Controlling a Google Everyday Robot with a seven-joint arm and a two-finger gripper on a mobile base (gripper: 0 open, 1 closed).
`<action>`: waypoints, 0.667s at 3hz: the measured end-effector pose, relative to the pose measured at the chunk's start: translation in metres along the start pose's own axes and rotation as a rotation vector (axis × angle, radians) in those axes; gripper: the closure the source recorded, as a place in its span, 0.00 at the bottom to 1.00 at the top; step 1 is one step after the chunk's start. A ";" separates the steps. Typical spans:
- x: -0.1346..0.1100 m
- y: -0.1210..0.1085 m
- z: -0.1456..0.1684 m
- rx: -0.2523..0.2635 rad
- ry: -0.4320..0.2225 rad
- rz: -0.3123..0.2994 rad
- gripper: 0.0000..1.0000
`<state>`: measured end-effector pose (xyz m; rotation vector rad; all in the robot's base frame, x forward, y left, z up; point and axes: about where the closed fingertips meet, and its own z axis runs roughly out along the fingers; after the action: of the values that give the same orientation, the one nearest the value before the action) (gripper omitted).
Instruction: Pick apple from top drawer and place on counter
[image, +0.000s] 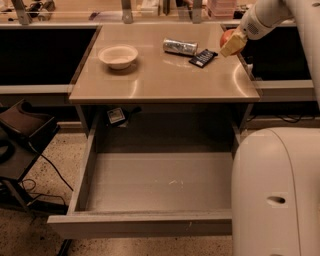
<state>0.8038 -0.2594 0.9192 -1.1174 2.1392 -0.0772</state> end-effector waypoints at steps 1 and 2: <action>0.007 0.010 0.018 -0.052 0.015 -0.003 1.00; 0.005 0.039 0.038 -0.153 0.040 -0.061 1.00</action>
Offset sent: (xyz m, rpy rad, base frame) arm 0.0137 0.0372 -0.0463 -0.0374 0.2189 0.2398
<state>0.7981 -0.2288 0.8736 -1.2794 2.1762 0.0370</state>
